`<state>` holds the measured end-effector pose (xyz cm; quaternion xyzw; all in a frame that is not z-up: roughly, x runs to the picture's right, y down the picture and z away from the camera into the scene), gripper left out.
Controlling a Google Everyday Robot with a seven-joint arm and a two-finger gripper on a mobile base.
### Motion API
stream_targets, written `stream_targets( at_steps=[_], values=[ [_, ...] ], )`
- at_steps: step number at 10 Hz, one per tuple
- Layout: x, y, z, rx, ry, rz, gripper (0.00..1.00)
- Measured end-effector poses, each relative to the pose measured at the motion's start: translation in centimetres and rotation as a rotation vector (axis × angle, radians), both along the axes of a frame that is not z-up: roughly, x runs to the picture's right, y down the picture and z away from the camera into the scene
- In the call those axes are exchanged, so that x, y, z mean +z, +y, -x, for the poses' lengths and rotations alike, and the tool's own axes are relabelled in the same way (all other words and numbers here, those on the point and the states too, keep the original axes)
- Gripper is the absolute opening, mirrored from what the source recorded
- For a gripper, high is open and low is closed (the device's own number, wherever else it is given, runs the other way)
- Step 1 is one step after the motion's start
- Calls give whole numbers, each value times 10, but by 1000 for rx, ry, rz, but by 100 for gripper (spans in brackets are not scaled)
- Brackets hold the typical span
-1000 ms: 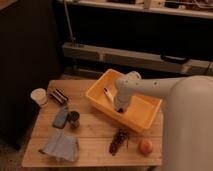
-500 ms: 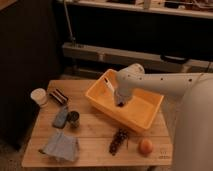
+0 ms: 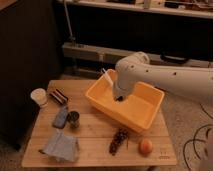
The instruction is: Place brush in table surface
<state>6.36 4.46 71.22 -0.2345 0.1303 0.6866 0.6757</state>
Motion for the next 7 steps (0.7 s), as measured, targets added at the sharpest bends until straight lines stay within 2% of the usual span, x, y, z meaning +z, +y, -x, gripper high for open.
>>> stream_targets(
  at_steps=[1, 3, 5, 6, 7],
  values=[
    [-17, 4, 1, -3, -8, 3, 0],
    [-60, 25, 5, -15, -30, 29, 0],
    [-90, 53, 9, -23, -58, 75, 0],
    [-105, 74, 12, -28, -75, 113, 0],
    [-114, 88, 14, -33, -87, 139, 0]
  ],
)
